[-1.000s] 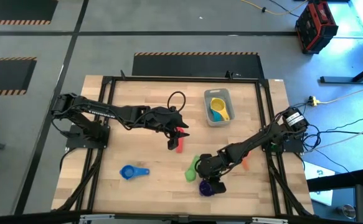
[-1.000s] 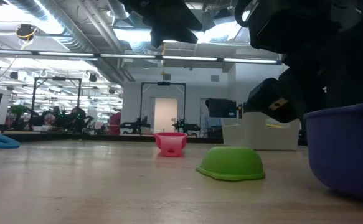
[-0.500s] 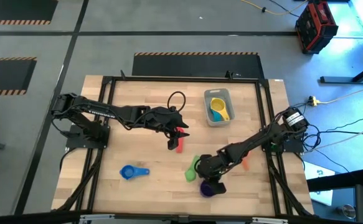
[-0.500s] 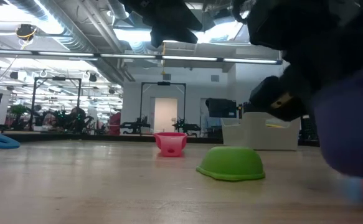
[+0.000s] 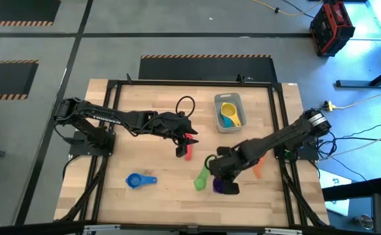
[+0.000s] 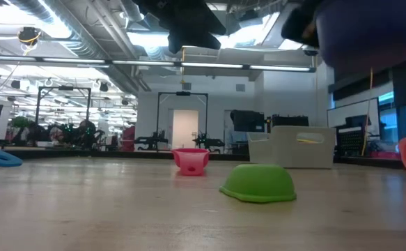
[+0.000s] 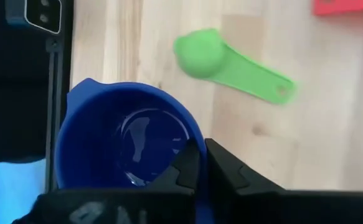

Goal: Nest measuring cups in basket
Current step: Stack the dark blue measuring cup on top of the yellow measuring cup in the grey bin

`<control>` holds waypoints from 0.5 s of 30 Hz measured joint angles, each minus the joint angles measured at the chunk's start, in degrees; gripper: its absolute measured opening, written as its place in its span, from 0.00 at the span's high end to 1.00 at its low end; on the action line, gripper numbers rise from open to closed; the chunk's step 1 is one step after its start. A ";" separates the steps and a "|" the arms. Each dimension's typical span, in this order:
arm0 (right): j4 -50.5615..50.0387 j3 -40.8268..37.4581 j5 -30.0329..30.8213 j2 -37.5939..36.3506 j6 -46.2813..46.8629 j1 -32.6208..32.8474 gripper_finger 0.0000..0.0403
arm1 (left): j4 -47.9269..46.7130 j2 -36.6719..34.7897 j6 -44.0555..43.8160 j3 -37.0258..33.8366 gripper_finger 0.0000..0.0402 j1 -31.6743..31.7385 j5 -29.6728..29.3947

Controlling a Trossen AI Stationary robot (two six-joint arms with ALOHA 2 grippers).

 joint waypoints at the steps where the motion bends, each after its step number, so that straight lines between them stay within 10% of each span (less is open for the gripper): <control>1: -1.60 0.74 0.41 -0.87 -0.05 -0.41 0.96 | 0.00 0.00 0.01 -0.01 0.58 -0.01 0.00; 15: -12.24 1.22 1.19 -17.14 -0.40 -18.69 0.96 | 0.04 0.00 -0.01 -0.01 0.58 0.00 0.00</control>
